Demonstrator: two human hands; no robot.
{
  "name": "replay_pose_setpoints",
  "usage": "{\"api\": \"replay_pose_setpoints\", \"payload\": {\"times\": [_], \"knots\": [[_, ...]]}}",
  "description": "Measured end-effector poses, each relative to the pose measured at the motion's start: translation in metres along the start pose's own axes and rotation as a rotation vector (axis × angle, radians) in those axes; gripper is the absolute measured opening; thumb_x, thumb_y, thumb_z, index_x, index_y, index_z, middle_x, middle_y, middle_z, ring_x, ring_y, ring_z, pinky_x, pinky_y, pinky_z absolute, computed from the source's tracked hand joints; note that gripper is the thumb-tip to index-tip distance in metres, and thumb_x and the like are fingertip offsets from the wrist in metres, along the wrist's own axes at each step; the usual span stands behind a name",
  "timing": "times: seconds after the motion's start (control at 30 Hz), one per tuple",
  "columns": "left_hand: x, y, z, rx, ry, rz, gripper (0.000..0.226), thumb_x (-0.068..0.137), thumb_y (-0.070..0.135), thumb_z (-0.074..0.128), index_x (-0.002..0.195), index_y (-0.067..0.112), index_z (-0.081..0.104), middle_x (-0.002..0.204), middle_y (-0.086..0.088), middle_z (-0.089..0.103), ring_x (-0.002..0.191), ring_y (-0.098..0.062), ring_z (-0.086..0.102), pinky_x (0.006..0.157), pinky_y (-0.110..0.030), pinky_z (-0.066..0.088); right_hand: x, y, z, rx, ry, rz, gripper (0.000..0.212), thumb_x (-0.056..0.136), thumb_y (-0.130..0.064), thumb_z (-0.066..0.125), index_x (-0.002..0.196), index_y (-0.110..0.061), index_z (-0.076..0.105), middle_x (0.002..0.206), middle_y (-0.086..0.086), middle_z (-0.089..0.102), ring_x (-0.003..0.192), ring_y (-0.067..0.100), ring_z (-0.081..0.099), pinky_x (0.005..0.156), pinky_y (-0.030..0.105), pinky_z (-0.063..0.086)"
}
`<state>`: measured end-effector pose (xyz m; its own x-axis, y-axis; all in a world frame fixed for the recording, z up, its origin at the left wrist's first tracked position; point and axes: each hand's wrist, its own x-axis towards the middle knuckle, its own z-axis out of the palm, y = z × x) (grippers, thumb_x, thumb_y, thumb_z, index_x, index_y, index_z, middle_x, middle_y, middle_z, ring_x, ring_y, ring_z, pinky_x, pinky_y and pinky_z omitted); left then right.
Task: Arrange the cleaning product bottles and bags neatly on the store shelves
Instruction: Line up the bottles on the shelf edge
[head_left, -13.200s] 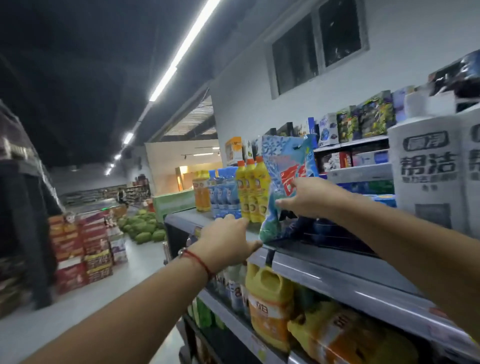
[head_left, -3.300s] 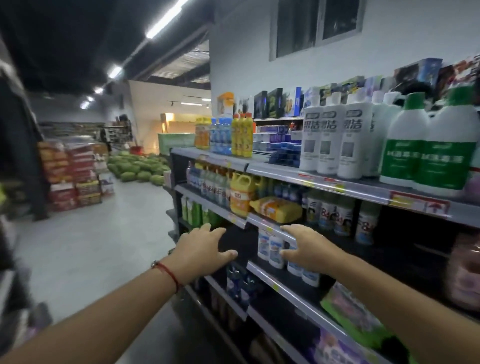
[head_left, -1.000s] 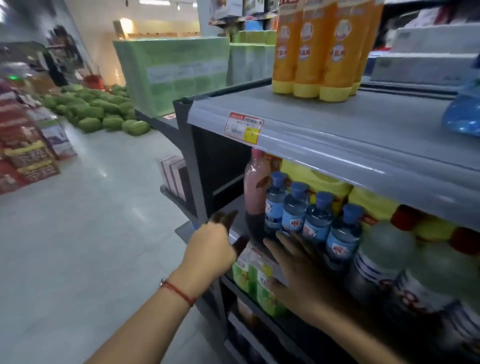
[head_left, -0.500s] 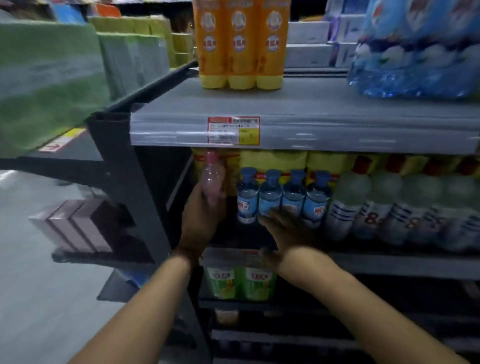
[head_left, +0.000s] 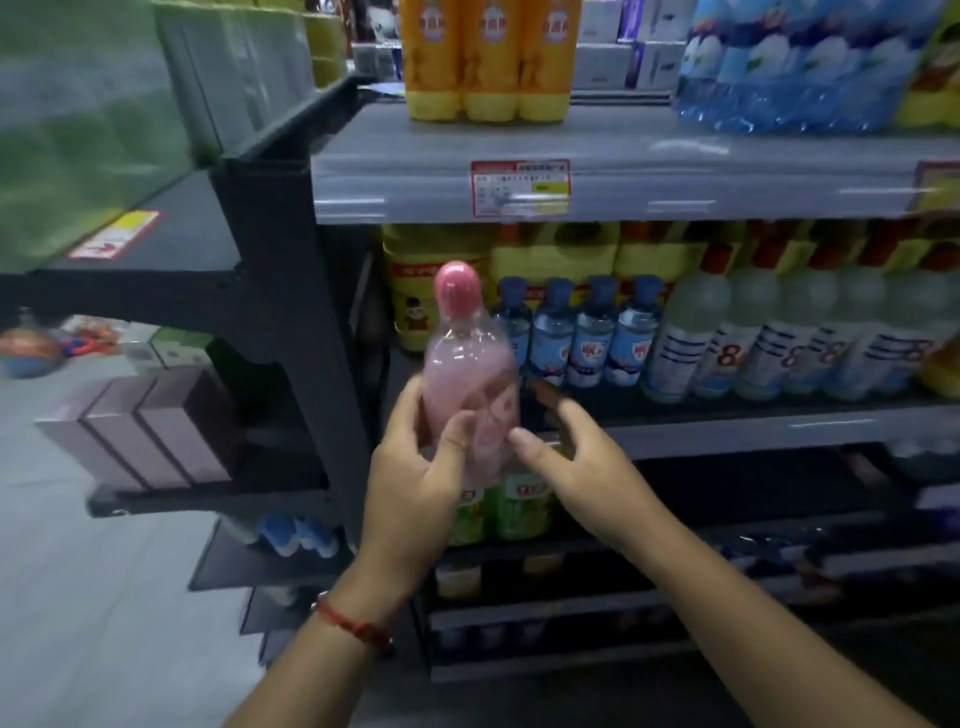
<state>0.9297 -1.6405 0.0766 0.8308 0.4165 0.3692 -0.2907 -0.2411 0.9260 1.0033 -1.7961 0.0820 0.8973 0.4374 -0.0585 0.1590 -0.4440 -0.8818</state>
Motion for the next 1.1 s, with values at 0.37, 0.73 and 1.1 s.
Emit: {"api": "replay_pose_setpoints", "payload": {"times": [0.37,0.73,1.1], "knots": [[-0.066,0.004,0.057,-0.813,-0.093,-0.800,0.073,0.102,0.059,0.025,0.097,0.011,0.080,0.104,-0.020,0.076,0.095,-0.029,0.075,0.080,-0.041,0.063,-0.112,0.025,0.024,0.375,0.211,0.082,0.035,0.091,-0.039,0.073,0.124,-0.033,0.063,0.118,-0.004,0.071,0.106,0.013,0.070,0.092,0.041,0.059],[-0.117,0.032,0.168,-0.779,-0.394,-1.171,0.062,0.097,0.065,0.044,0.074,0.011,0.063,0.058,-0.005,0.058,0.049,-0.020,0.061,0.048,-0.031,0.053,-0.211,0.070,-0.042,0.166,0.425,0.175,0.072,0.081,-0.040,0.077,0.144,-0.044,0.043,0.120,-0.038,0.040,0.116,-0.013,0.047,0.089,0.006,0.045],[-0.198,0.074,0.362,-0.446,-0.843,-1.042,0.068,0.097,0.063,0.033,0.124,0.011,0.068,0.122,-0.023,0.070,0.112,-0.038,0.068,0.099,-0.055,0.051,-0.317,0.180,-0.212,0.716,0.621,0.353,0.033,0.091,-0.023,0.065,0.122,-0.034,0.066,0.112,-0.007,0.075,0.100,0.010,0.072,0.083,0.029,0.057]]}}
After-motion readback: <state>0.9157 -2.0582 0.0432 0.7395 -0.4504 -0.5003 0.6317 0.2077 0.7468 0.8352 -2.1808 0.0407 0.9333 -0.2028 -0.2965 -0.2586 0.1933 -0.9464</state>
